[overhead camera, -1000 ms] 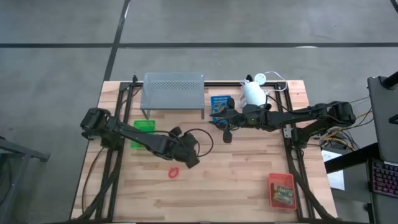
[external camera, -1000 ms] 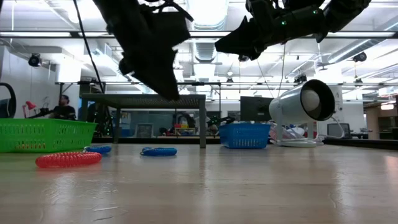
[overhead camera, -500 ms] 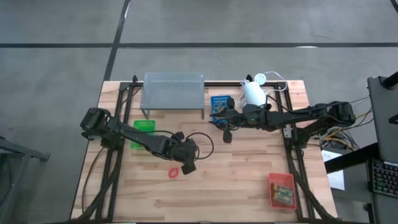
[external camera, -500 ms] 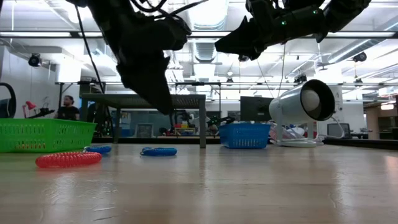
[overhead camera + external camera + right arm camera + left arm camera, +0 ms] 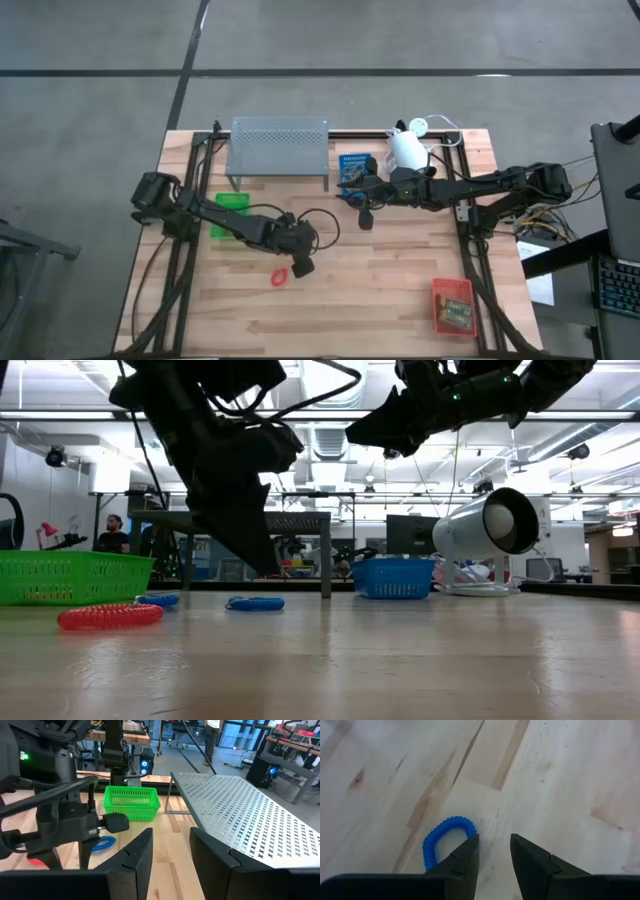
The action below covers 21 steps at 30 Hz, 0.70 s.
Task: Pick & Place Office Desk Supplies
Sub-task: Put the blue spring keychain into the green bin
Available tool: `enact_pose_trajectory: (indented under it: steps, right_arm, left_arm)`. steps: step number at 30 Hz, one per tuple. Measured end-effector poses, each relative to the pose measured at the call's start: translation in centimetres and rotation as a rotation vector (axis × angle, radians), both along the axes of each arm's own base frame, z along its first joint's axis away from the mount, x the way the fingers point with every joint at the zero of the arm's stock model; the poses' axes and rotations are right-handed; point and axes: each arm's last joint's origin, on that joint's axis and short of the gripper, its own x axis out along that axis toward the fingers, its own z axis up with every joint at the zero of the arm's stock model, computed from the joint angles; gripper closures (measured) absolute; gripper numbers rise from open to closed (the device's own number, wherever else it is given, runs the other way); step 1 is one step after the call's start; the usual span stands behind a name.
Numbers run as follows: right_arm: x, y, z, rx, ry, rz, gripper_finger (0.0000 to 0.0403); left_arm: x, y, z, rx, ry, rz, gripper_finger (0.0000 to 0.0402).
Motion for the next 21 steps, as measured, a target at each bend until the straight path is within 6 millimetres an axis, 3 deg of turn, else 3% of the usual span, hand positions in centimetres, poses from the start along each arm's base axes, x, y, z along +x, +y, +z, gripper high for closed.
enact_pose_trajectory:
  steps: [10,21]
  right_arm:
    - [0.0,0.0,0.0,0.0,0.0,0.0,0.0275]
    - [0.0,0.0,0.0,0.0,0.0,0.0,0.0275]
  left_arm:
    - [-1.1,0.4,-1.7,-0.002,0.015,0.008,0.0283]
    - [-1.1,0.9,-1.9,0.02,0.013,-0.03,0.0283]
